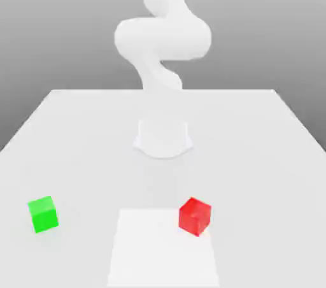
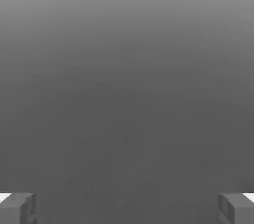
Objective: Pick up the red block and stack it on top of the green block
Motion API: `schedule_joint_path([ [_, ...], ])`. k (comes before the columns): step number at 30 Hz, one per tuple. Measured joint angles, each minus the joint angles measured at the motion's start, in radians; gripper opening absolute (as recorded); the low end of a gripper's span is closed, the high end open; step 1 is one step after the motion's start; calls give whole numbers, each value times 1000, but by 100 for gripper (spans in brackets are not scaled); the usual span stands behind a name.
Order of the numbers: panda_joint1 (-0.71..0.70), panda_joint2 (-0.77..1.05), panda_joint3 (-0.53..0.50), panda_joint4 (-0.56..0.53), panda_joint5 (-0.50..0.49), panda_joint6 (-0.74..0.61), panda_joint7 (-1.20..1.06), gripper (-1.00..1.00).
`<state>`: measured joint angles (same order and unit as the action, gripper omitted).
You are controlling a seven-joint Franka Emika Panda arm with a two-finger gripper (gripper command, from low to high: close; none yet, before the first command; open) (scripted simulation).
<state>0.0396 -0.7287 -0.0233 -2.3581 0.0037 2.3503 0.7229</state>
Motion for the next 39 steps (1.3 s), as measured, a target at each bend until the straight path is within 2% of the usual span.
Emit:
schedule_joint_path([
  [10,167,345,-79,-265,17,235,-365,0],
  [17,242,630,-81,-469,-6,426,-630,0],
  [24,224,894,-34,-469,54,643,-720,0],
  [25,219,927,-25,-465,67,671,-729,-100],
  [32,213,933,-20,-464,66,675,-728,-100],
  [39,222,710,-49,-496,-8,484,-676,-100],
])
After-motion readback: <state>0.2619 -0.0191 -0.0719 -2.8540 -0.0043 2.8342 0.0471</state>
